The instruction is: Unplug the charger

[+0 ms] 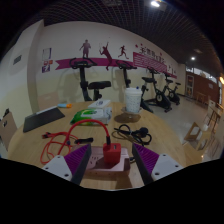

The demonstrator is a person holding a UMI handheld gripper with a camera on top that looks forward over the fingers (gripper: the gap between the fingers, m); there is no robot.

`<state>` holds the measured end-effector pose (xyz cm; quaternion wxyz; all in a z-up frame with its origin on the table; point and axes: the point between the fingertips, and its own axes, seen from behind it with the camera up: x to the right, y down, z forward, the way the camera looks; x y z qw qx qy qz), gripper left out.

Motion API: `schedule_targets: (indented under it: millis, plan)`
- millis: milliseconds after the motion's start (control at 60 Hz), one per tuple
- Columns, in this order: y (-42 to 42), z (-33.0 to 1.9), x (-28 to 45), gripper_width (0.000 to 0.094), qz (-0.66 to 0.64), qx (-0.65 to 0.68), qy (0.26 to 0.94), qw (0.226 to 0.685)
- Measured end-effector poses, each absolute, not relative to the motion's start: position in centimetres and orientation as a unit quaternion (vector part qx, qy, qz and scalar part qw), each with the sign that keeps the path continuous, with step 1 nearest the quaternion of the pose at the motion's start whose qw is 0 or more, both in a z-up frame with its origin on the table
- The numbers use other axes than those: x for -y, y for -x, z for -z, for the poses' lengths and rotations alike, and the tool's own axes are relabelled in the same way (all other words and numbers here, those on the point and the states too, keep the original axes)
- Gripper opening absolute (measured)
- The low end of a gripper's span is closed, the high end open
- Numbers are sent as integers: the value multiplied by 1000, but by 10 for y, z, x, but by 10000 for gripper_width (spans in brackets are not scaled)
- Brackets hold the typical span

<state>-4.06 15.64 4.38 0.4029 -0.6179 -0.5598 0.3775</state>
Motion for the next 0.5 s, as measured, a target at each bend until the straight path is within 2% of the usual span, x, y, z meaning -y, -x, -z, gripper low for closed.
schedule_targets:
  millis: [250, 267, 333, 400, 500]
  plan:
    - [64, -28, -156, 844, -379, 561, 622, 394]
    - [65, -28, -156, 812, -379, 562, 621, 393]
    - [65, -29, -160, 239, -361, 575, 609, 409]
    - [66, -28, -161, 169, -360, 573, 611, 410]
    - [66, -29, -160, 157, -362, 574, 622, 391]
